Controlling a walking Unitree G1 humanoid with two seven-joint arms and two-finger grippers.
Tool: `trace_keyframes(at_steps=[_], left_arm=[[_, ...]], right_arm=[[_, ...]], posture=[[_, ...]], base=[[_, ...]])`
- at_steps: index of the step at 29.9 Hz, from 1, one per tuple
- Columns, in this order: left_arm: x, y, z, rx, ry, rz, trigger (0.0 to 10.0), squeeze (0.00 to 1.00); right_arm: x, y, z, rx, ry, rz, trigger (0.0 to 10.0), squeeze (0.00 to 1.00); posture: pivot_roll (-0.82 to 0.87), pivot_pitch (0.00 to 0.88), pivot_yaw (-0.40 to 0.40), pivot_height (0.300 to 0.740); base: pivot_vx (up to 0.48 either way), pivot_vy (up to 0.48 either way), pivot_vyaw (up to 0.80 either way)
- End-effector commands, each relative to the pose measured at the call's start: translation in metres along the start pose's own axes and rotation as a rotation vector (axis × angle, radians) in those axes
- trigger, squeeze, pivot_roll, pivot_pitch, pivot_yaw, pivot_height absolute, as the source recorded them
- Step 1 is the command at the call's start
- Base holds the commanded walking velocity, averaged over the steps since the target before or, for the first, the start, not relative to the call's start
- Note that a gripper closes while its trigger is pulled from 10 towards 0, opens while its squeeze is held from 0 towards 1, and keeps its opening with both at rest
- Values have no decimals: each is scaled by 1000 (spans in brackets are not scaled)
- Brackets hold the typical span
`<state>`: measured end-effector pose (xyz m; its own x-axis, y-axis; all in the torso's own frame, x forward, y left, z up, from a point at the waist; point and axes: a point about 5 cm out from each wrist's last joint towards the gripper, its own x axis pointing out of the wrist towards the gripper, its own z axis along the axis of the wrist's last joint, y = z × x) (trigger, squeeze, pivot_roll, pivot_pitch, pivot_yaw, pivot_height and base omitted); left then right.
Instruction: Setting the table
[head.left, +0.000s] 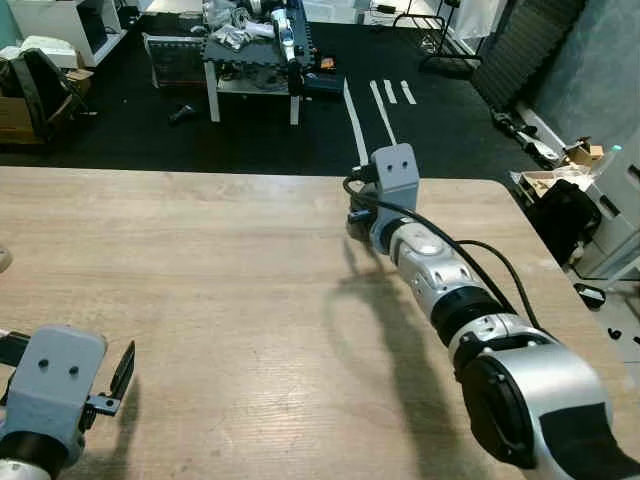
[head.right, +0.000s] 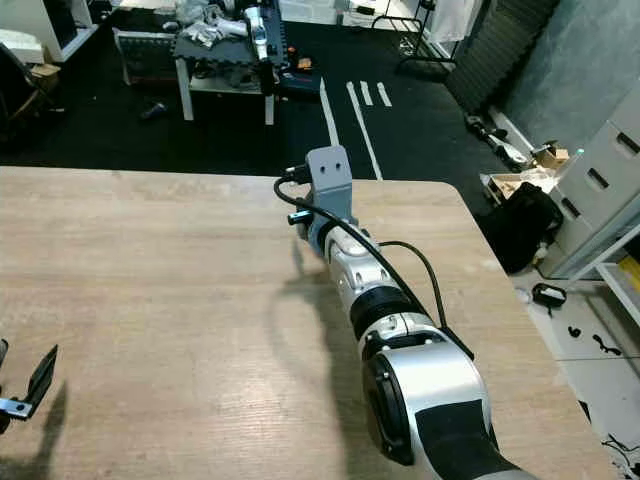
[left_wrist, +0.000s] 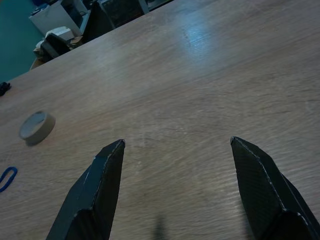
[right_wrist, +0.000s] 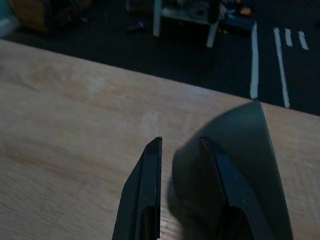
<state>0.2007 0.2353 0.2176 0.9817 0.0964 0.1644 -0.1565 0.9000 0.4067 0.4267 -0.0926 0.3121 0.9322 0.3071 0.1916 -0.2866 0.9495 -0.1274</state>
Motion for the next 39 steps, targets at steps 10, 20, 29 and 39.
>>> trace_keyframes(at_steps=[10, 20, 29, 39], left_arm=[[-2, -4, -5, -16, 36, -19, 10000, 0], [-2, -6, -6, -17, 39, -21, 10000, 0], [-1, -7, -6, -18, 39, -23, 10000, 0], [-2, -5, -5, -15, 39, -15, 10000, 0]], right_arm=[[-2, -24, 43, 110, -213, -76, 10000, 0], [-8, -39, 8, 97, -63, -122, 10000, 1000], [-9, -31, -7, 203, -2, -47, 10000, 0], [-7, -10, -20, 178, 57, 32, 10000, 0]], posture=[[296, 316, 11, 740], [294, 317, 10, 740], [296, 316, 12, 740], [304, 320, 10, 740]], base=[[0, 0, 0], [0, 0, 0], [0, 0, 0], [0, 0, 0]])
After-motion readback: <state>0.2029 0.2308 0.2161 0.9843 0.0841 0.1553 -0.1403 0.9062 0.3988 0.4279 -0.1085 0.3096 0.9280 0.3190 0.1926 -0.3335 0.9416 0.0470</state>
